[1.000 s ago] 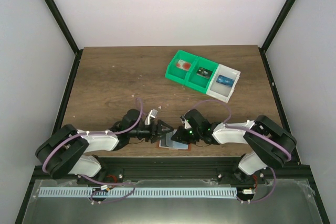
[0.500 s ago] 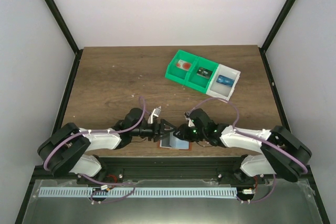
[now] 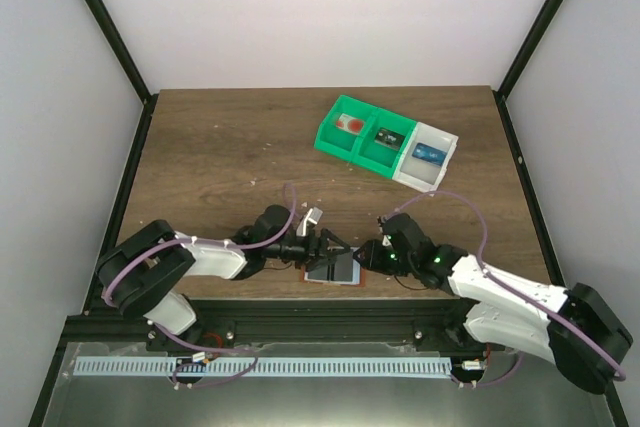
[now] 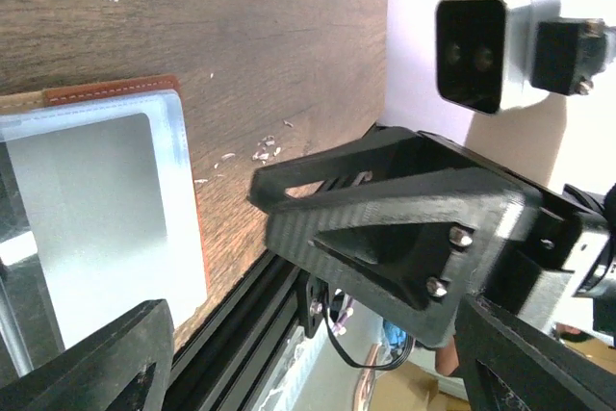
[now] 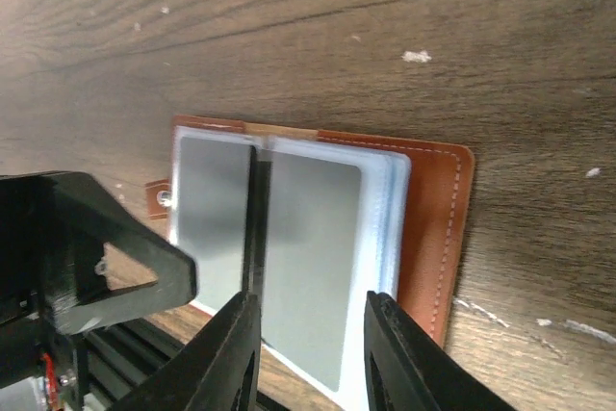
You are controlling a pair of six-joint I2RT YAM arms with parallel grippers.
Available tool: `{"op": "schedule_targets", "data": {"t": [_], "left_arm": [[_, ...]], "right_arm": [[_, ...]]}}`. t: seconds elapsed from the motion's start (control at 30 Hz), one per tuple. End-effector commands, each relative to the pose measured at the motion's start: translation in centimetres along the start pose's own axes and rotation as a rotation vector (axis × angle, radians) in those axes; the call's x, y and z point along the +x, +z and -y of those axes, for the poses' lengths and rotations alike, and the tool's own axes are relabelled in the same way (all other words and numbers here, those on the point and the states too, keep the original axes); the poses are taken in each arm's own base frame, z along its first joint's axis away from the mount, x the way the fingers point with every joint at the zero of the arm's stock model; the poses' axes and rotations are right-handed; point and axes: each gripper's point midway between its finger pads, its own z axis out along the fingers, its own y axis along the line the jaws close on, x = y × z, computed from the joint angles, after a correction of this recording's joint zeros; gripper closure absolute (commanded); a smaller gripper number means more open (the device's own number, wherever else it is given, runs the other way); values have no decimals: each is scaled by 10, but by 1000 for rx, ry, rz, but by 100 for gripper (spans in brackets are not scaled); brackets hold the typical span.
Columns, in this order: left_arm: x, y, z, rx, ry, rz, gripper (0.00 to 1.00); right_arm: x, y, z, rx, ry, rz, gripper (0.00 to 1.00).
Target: Take the credit cards out of the card holder
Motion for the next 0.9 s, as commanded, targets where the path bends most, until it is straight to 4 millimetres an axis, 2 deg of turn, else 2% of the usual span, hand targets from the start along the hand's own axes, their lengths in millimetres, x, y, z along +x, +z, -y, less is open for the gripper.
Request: {"op": "schedule_targets", "data": {"t": [0.0, 0.13, 0.27, 0.53, 0.67, 0.87], "left_arm": [[-6, 0, 6, 0, 40, 33, 20], [-9, -7, -15, -94, 26, 75, 27], [-6, -11, -30, -116, 4, 81, 42], [-6, -12, -59, -173, -19, 84, 51], [-6, -8, -62, -159, -9, 72, 58], [-1, -5, -79, -197, -25, 47, 63]], "right_arm": [[-12, -14, -10, -25, -1, 53, 68], [-12, -14, -18, -55, -8, 41, 68], [-10, -10, -26, -85, -15, 15, 70], [-10, 0, -36, -121, -14, -22, 73], [-7, 9, -33, -116, -14, -40, 73], [4, 26, -5, -26, 6, -79, 76]]}}
